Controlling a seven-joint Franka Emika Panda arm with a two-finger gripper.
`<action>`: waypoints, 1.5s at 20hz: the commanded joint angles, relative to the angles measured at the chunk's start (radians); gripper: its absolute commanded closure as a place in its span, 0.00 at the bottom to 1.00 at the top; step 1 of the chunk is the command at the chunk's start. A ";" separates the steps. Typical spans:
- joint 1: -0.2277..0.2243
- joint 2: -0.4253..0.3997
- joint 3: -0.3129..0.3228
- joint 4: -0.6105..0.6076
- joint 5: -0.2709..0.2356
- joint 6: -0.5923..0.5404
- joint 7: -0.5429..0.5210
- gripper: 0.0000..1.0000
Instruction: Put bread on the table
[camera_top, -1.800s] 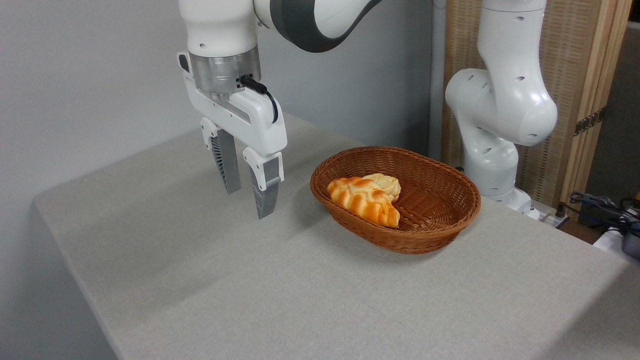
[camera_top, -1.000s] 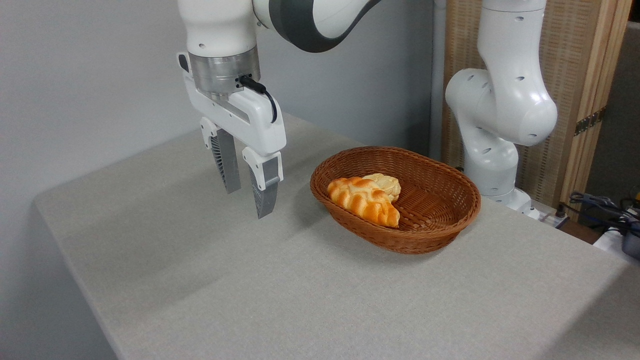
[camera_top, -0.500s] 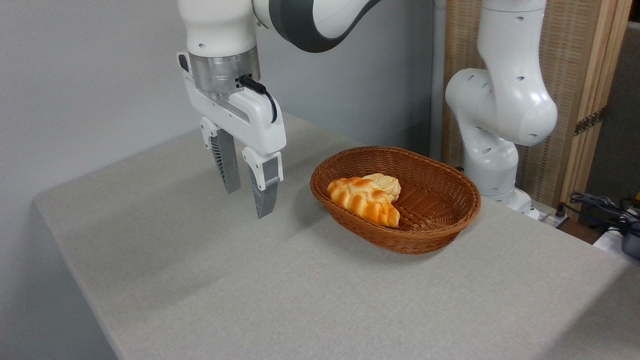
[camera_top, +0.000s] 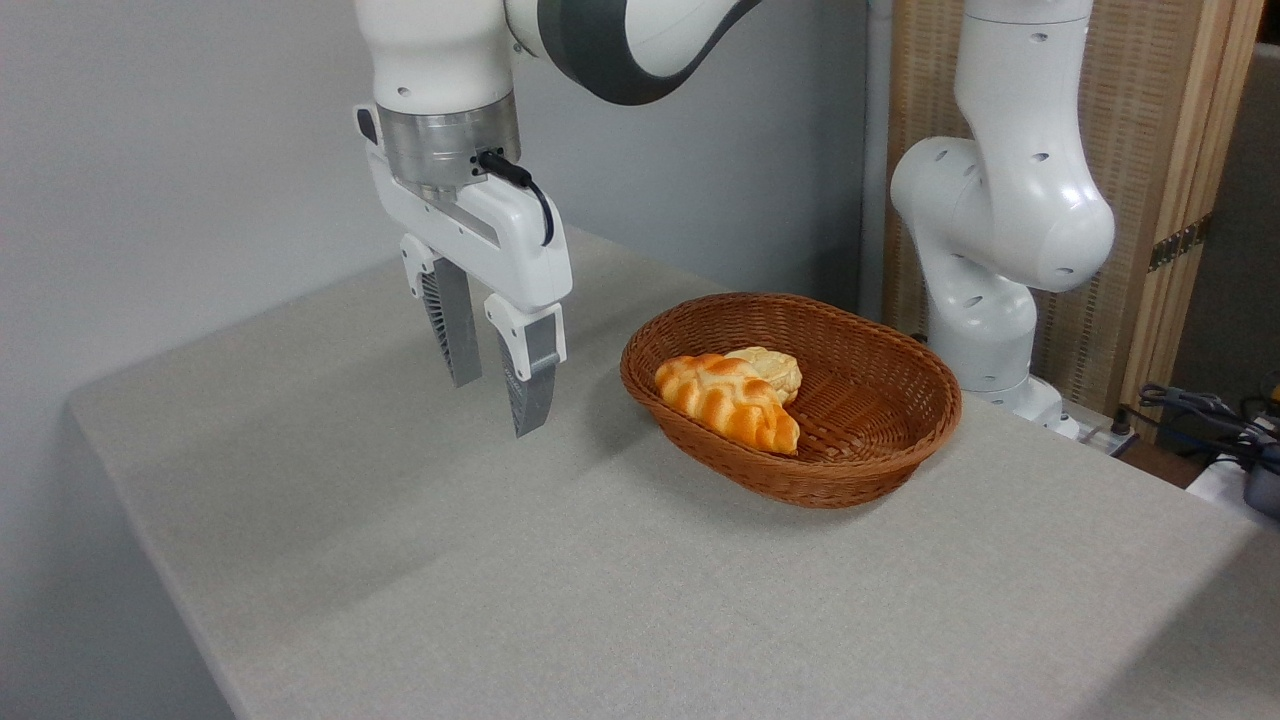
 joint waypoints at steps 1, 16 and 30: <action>-0.005 0.007 0.003 0.014 -0.006 -0.032 0.003 0.00; -0.031 -0.042 0.001 -0.052 -0.006 -0.115 0.004 0.00; -0.035 -0.295 0.003 -0.327 0.052 -0.398 0.113 0.00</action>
